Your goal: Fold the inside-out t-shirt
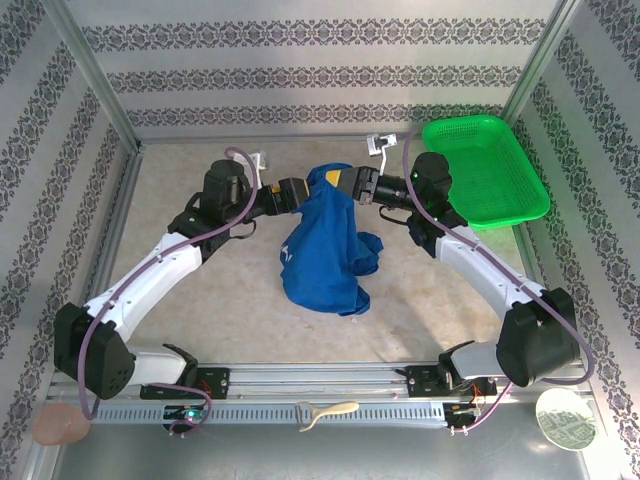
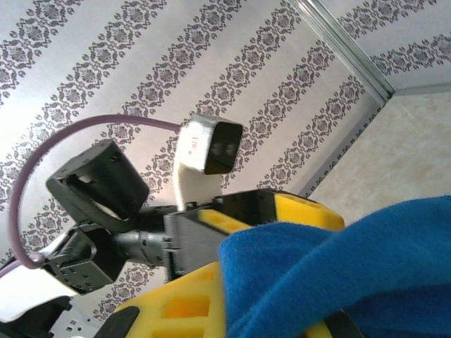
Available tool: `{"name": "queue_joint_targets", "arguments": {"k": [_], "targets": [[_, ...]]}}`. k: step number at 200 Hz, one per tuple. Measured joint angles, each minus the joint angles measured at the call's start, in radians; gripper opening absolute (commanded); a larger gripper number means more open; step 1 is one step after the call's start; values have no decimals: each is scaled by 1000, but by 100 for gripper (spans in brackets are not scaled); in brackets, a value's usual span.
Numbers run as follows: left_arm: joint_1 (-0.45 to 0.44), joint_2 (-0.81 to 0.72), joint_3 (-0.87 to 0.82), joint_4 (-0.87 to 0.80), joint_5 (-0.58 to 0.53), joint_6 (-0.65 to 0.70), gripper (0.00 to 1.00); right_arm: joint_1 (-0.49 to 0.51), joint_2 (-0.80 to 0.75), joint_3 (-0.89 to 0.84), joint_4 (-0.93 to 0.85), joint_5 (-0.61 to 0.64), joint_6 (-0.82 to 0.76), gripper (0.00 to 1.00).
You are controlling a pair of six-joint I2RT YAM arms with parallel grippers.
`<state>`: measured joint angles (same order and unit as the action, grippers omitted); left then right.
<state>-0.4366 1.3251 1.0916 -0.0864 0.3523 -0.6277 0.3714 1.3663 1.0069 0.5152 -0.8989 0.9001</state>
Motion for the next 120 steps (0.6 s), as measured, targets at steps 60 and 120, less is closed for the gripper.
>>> {"name": "queue_joint_targets", "arguments": {"k": [60, 120], "targets": [[-1, 66, -13, 5, -59, -27, 93, -3, 0, -39, 26, -12, 18, 0], [-15, 208, -3, 43, 19, -28, 84, -3, 0, -39, 44, -19, 29, 0]]}}
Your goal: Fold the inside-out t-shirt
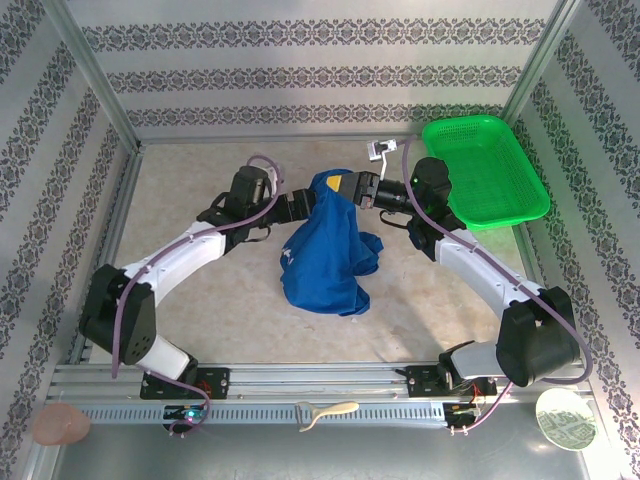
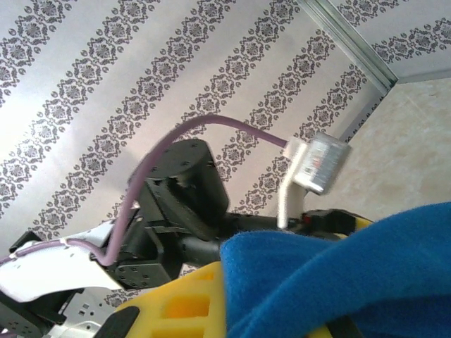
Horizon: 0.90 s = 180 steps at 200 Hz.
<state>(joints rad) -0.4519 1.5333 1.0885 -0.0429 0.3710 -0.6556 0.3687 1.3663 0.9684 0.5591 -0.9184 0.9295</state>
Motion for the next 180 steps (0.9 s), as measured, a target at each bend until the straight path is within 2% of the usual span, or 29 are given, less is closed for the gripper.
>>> {"name": "queue_joint_targets", "arguments": {"k": [15, 38, 54, 85, 110, 121, 126, 132, 155, 180], "targets": [[-2, 43, 5, 36, 45, -13, 65, 0, 0, -1, 0, 0, 1, 0], [-7, 95, 27, 110, 134, -29, 23, -17, -15, -35, 13, 0, 4, 0], [-8, 100, 29, 172, 193, -43, 0, -53, -43, -85, 19, 2, 5, 0], [7, 75, -3, 369, 305, -125, 0, -126, -74, -202, 40, 29, 8, 0], [46, 45, -63, 587, 400, -243, 0, -144, -61, -280, 42, 80, 7, 0], [64, 46, -77, 688, 438, -304, 0, -144, -40, -294, 39, 109, 3, 35], [71, 47, -81, 726, 450, -330, 0, -143, -30, -296, 34, 124, -1, 44], [79, 47, -85, 783, 468, -368, 0, -143, -14, -298, 20, 147, -12, 51], [95, 60, -86, 968, 514, -491, 0, -144, 7, -302, -88, 235, -73, 61], [99, 62, -86, 1032, 547, -548, 0, -128, -103, -321, -281, 356, -152, 63]]}}
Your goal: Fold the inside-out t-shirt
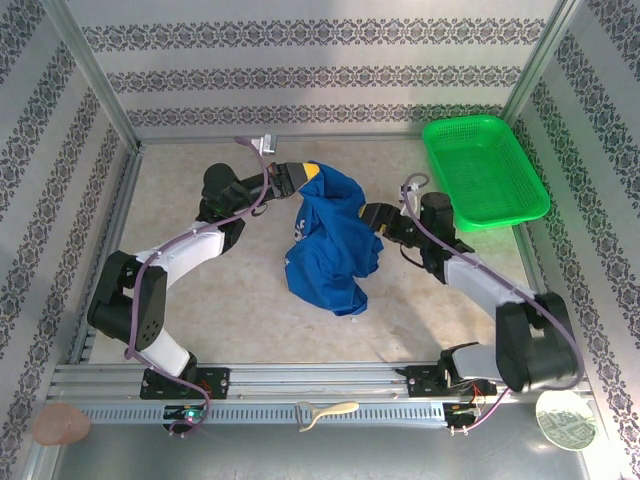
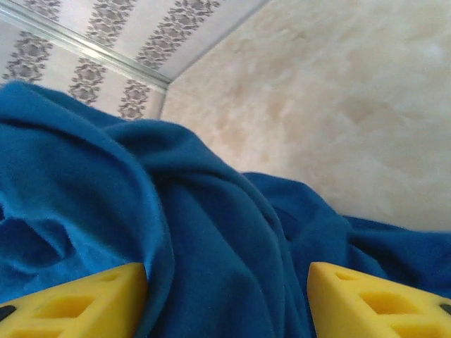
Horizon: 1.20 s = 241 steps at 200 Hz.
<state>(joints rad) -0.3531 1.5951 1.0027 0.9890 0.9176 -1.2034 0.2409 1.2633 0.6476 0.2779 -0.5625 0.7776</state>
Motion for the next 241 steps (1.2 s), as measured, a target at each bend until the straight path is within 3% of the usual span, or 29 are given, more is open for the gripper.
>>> {"name": "queue_joint_targets", "arguments": {"k": [33, 56, 107, 179, 219, 241], "targets": [[0, -14, 0, -38, 27, 10, 0, 113, -275, 58, -241, 164, -129, 70], [0, -35, 0, -63, 43, 21, 0, 206, -319, 185, -344, 247, -227, 75], [0, -54, 0, -75, 64, 22, 0, 305, -82, 427, -446, 333, -423, 77], [0, -70, 0, -95, 105, 19, 0, 245, 208, 580, -499, 304, -527, 67], [0, -70, 0, -94, 127, 12, 0, 208, 225, 595, -503, 249, -529, 78], [0, -70, 1, -91, 134, 5, 0, 194, 198, 594, -502, 193, -547, 77]]}}
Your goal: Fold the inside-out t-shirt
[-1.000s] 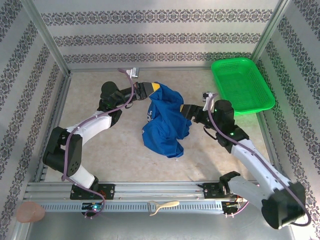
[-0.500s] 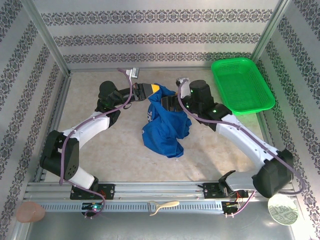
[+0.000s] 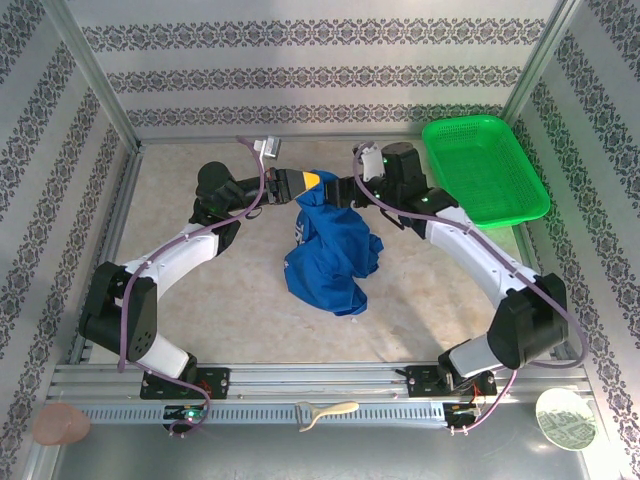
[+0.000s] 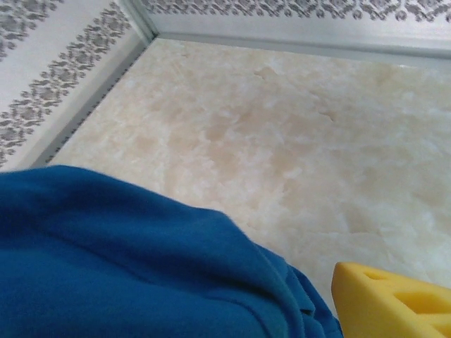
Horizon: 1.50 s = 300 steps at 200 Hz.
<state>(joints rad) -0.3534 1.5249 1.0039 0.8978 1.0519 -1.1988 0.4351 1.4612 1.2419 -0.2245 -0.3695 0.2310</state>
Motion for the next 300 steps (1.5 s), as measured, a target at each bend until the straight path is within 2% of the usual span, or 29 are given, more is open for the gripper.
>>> {"name": "queue_joint_targets", "arguments": {"k": [14, 29, 45, 61, 66, 102, 134, 159, 190, 213, 240, 275, 300], "targets": [[0, 2, 3, 8, 11, -13, 0, -2, -4, 7, 0, -48, -3, 73], [0, 9, 15, 17, 18, -24, 0, 0, 17, 26, 4, -106, -3, 63], [0, 23, 34, 25, 18, -34, 0, 1, 62, 48, 21, -159, -6, 40], [0, 39, 55, 28, 21, -40, 0, -2, 110, 50, 43, -208, 14, 6], [2, 45, 61, 30, 22, -43, 0, -3, 123, 49, 47, -221, 25, 0], [59, 85, 78, -13, 23, -21, 0, -51, 109, -29, 150, -327, 135, 0], [133, 92, 100, -299, -58, 178, 0, -93, -16, -149, 336, -436, 318, 0], [110, 126, 163, -472, -115, 325, 0, -84, -77, -198, 561, -511, 504, 0], [56, 168, 243, -587, -161, 451, 0, -89, -72, -272, 850, -495, 719, 0], [5, 176, 244, -657, -192, 524, 9, -93, -13, -289, 1065, -478, 874, 0], [-40, 183, 222, -738, -229, 591, 28, -99, 80, -290, 1312, -461, 1036, 0], [-30, 157, 109, -810, -284, 628, 54, -127, 88, -295, 1463, -458, 1115, 0], [3, 29, 51, -861, -333, 627, 63, -159, 75, -344, 1494, -459, 1124, 0]]}}
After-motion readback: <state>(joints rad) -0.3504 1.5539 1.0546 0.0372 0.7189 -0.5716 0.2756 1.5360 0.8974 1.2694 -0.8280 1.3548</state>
